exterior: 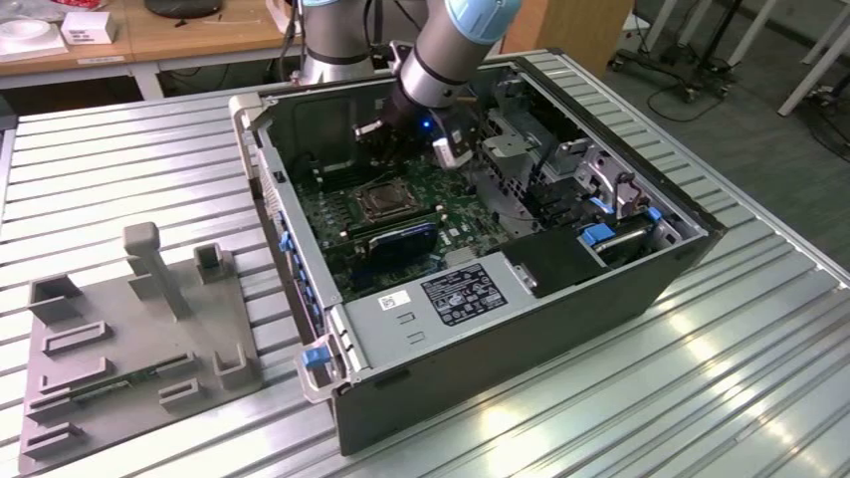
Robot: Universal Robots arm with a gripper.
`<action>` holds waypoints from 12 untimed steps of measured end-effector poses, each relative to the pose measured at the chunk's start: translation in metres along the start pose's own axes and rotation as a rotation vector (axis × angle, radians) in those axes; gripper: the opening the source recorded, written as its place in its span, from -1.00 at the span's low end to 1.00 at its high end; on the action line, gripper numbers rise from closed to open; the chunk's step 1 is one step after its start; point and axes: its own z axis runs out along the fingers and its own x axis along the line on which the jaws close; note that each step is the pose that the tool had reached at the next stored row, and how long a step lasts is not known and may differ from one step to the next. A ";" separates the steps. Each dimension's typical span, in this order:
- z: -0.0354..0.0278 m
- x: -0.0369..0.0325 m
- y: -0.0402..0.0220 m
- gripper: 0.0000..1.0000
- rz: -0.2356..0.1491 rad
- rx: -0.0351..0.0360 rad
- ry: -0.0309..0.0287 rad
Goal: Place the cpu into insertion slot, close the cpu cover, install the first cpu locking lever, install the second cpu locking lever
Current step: 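Install the first cpu locking lever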
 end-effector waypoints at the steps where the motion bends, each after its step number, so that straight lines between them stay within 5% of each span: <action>1: -0.0003 0.0001 0.0001 -0.79 0.000 -0.0001 0.0000; 12: -0.0053 0.0014 0.0015 -0.79 0.000 0.0001 0.0002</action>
